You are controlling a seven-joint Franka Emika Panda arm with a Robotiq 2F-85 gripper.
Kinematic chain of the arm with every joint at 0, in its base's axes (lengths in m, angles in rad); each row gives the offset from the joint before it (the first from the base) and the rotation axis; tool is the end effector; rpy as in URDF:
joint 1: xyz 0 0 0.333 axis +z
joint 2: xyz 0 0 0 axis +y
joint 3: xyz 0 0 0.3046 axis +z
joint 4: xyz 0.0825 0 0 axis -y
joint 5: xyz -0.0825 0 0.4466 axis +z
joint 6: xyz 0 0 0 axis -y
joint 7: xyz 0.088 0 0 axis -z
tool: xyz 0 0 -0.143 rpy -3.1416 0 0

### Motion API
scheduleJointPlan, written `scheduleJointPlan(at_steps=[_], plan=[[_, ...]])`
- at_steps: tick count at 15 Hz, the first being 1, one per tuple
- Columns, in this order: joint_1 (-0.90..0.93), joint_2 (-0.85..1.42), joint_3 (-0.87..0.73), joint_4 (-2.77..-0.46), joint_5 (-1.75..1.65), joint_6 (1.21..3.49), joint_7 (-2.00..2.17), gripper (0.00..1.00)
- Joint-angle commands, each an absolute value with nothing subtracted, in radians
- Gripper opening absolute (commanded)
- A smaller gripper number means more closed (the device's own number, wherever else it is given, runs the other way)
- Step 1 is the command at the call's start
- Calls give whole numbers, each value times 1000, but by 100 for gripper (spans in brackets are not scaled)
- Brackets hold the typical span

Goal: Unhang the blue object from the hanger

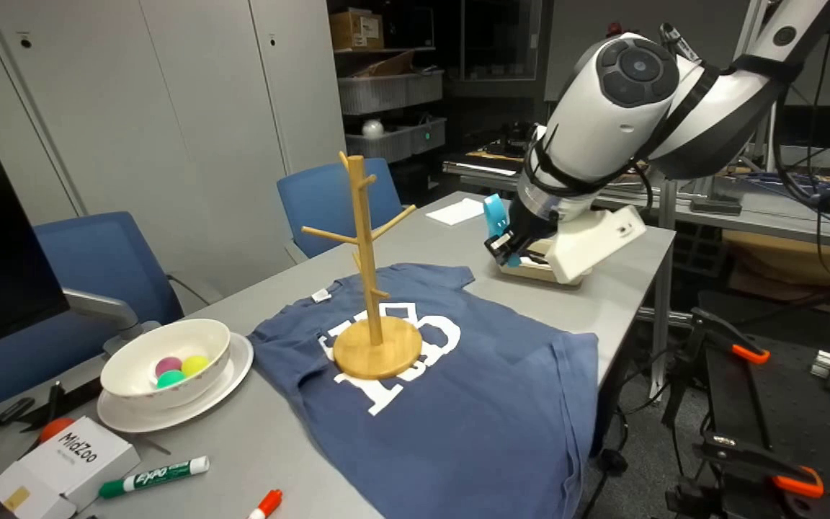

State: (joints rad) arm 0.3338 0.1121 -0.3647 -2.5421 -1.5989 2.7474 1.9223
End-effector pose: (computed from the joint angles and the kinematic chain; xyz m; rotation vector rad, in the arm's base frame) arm 0.4770 0.0043 0.1262 2.6230 -0.5909 0.7793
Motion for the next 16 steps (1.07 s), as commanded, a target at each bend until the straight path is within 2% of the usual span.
scheduleJointPlan(at_steps=[1,8,12,16], plan=[[289,153,-384,-2564,-1601,2978,1877,6],[178,442,-368,-2488,-1525,3425,1700,6],[159,627,-330,-2387,-1621,3513,1783,6],[199,706,-355,-2267,-1747,3591,1951,6]])
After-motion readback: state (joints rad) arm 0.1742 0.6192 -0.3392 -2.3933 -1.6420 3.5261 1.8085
